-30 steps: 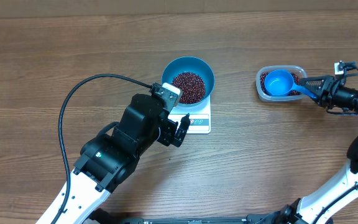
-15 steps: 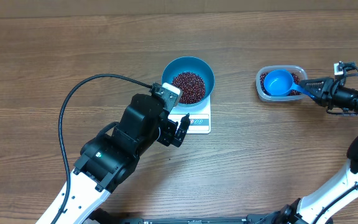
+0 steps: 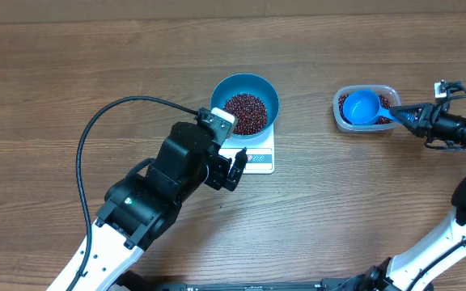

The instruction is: Scoop item into bowl and weigh 150g on scale

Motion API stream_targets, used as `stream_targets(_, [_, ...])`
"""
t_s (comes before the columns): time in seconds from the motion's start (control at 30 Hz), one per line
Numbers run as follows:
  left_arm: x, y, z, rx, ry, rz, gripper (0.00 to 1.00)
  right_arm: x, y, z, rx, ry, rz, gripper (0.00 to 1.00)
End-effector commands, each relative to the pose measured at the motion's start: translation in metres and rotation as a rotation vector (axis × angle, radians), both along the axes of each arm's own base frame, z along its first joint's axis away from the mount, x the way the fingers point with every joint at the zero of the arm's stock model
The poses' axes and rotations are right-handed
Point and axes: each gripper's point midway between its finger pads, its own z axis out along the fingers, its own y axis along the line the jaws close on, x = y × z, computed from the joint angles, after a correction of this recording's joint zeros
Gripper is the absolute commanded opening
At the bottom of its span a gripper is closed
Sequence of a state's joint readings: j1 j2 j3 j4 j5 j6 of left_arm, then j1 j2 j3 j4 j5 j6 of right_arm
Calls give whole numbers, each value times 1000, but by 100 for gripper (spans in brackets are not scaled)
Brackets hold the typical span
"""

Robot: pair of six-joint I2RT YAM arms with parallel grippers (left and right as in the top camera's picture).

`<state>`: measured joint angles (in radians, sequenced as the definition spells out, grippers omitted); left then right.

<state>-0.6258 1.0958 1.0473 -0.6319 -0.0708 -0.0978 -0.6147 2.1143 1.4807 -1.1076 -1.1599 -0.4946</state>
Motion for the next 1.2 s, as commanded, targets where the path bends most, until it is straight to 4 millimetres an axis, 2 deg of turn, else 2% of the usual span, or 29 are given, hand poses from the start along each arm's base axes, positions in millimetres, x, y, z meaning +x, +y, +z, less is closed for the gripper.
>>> stream_targets(0.0, [-2,0,3,-10,-6,-8,100,1,0,-2,5,-7,1,4])
stream_targets(0.23, [-2,0,3,-10,-6,-8,100,1,-1,-3,-1,-7,1,4])
stream_targets(0.3, [-2,0,3,-10,-6,-8,99,0,-2,-6,-16,5,4,10])
stream_targets(0.5, [-2,0,3,-10,-6,-8,99,-1,3,-9,-31,20,20,11])
stream_targets(0.6, [-2,0,3,-10,-6,-8,99,0,9,-9,-31,19,34,18])
stream_targets(0.7, [-2,0,3,-10,-6,-8,100,1,14,-9,-32,19,48,19])
stream_targets(0.9, [-2,0,3,-10,-6,-8,99,3,20,-9,-33,17,64,18])
stream_targets(0.93, [-2,0,3,-10,-6,-8,100,3,20,-9,-32,19,63,17])
stream_targets(1.03, [-2,0,3,-10,-6,-8,100,3,20,-9,-32,19,63,4])
stream_targets(1.17, [-2,0,3,-10,-6,-8,99,3,20,-9,-32,19,63,4])
